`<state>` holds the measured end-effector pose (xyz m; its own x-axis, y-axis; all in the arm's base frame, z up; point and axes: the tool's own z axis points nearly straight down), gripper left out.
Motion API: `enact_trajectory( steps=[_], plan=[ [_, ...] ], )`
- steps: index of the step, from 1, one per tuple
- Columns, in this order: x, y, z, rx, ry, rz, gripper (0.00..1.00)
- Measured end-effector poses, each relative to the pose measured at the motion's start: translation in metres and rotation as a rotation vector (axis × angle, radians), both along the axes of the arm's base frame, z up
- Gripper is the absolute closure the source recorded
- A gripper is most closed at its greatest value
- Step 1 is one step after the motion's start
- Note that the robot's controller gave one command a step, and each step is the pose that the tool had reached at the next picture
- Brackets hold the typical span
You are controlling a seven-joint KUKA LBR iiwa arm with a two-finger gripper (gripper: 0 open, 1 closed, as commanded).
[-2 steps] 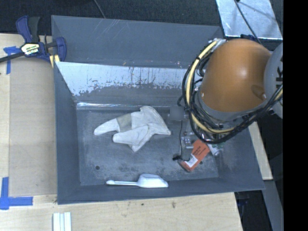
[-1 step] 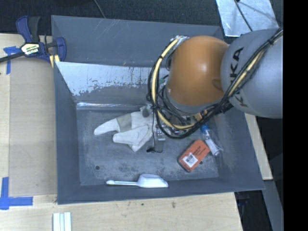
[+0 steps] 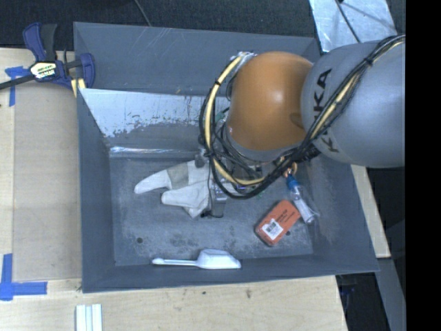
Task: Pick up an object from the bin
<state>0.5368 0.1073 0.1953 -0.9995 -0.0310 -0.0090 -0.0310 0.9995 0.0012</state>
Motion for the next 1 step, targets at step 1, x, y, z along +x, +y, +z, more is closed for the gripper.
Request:
enact_trajectory(
  steps=[1],
  plan=[
    [-0.012, -0.0053, 0.0275, -0.001, 0.019, -0.031, 0.0]
  ],
)
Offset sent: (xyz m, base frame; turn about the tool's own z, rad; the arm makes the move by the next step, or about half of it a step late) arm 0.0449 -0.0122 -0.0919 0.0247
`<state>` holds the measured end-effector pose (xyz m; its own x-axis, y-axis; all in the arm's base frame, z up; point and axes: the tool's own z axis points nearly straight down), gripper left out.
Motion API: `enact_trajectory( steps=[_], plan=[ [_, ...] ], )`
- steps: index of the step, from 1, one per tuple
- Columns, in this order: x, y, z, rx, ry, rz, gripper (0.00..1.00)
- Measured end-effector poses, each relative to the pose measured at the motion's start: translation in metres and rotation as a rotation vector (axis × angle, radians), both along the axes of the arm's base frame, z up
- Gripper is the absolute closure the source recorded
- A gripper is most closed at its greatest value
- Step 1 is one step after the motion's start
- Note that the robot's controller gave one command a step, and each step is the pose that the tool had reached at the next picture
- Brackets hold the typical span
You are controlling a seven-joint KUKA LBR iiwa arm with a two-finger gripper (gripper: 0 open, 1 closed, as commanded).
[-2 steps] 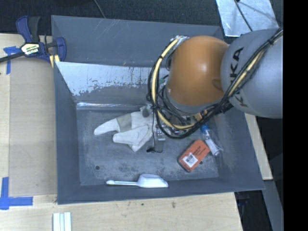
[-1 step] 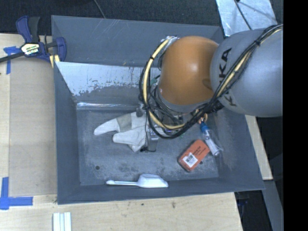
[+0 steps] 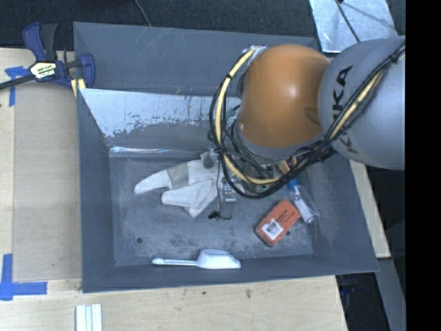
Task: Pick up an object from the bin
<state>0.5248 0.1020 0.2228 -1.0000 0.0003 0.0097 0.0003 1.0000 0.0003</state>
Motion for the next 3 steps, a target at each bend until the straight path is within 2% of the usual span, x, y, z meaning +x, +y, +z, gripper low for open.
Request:
enact_trajectory(
  steps=[1, 2, 3],
  plan=[
    [0.023, -0.004, -0.005, 0.002, -0.031, 0.153, 0.0],
    [0.036, 0.003, -0.067, 0.001, -0.017, -0.019, 0.0],
    [0.046, -0.005, -0.1, -0.001, -0.009, -0.071, 0.0]
  ],
)
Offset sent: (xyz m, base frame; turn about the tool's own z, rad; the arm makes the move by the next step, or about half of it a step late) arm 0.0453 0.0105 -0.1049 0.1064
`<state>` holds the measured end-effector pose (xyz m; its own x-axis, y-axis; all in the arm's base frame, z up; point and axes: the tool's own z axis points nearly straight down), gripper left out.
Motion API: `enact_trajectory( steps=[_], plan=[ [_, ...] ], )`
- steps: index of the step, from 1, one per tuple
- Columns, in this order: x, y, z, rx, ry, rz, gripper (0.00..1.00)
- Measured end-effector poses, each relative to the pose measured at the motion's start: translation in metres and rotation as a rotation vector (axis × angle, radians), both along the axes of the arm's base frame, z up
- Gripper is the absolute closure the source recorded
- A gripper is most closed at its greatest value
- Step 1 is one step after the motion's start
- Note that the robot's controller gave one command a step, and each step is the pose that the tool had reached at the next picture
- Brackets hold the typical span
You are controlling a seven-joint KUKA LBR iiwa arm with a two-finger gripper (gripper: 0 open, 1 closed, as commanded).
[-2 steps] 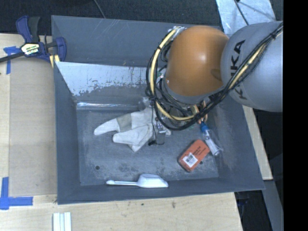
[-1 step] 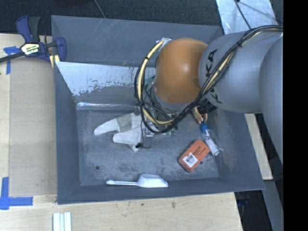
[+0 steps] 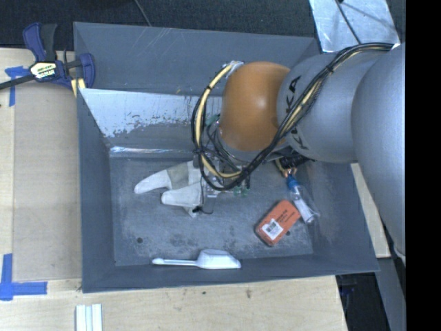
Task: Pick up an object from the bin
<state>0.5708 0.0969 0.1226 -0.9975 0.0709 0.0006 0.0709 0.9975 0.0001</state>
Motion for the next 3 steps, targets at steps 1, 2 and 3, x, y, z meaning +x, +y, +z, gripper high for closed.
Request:
enact_trajectory(
  steps=[1, 2, 3],
  plan=[
    [0.02, -0.008, -0.048, 0.002, -0.013, 0.206, 1.0],
    [0.02, -0.008, -0.048, 0.002, -0.013, 0.206, 1.0],
    [0.019, 0.01, 0.138, 0.0, -0.013, 0.224, 1.0]
  ],
)
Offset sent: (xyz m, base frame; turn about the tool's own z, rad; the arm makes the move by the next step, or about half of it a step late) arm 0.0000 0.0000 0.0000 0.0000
